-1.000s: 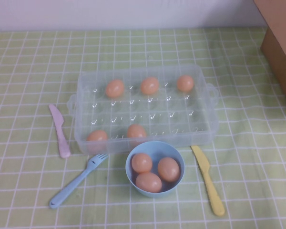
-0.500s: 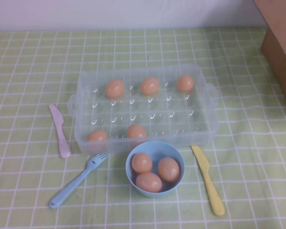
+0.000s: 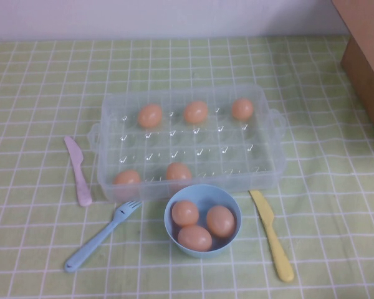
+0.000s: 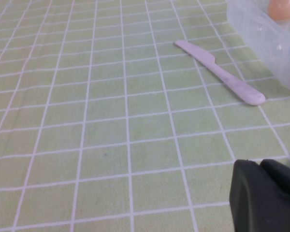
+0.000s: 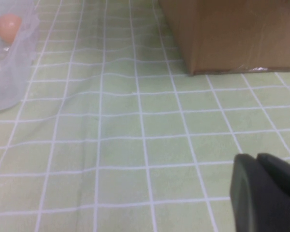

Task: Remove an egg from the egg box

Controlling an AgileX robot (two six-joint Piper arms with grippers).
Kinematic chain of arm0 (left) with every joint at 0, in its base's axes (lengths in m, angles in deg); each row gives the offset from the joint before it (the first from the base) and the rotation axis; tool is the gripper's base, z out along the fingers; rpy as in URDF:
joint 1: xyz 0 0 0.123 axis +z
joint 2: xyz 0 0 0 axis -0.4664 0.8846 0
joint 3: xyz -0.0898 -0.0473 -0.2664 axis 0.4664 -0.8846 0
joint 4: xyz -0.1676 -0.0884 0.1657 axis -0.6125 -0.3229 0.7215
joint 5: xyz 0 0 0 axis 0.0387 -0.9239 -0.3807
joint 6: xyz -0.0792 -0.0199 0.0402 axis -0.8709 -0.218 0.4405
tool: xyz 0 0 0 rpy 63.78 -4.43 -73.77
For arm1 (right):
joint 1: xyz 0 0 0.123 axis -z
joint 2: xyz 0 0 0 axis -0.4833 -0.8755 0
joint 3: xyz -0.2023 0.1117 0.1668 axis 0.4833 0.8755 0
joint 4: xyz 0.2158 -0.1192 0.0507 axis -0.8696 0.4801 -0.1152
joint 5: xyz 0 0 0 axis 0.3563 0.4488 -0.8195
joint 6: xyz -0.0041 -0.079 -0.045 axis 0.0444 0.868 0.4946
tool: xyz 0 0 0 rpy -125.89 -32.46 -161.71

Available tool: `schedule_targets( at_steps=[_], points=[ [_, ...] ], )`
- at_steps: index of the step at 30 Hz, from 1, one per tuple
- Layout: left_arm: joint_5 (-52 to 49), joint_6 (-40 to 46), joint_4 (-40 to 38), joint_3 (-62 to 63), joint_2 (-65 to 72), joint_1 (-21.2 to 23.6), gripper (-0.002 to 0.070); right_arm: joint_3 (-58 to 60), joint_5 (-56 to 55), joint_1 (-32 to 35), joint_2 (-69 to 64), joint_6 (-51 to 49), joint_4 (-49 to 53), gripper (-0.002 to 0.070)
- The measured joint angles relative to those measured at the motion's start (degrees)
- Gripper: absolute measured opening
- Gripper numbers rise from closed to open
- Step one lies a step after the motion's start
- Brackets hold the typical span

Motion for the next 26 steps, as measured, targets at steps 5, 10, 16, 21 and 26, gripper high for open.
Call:
schedule_targets(
  at_steps=[5,10,16,21,26],
  points=[
    [0.0,0.0,0.0,0.0,0.0,0.0,-0.0004,0.0,0.1,-2.9,0.0,-6.9,4.0,-0.0017],
    [0.0,0.0,0.0,0.0,0.0,0.0,-0.0004,0.0,0.2,-3.0,0.1,-7.6,4.6,-0.0017],
    [0.0,0.0,0.0,0.0,0.0,0.0,-0.0004,0.0,0.2,-3.0,0.2,-7.7,4.6,-0.0017],
    [0.0,0.0,0.0,0.0,0.0,0.0,-0.0005,0.0,0.2,-3.0,0.2,-7.8,4.6,-0.0017],
    [0.0,0.0,0.0,0.0,0.0,0.0,-0.0005,0.0,0.2,-3.0,0.2,-8.0,4.6,-0.0017]
  ],
)
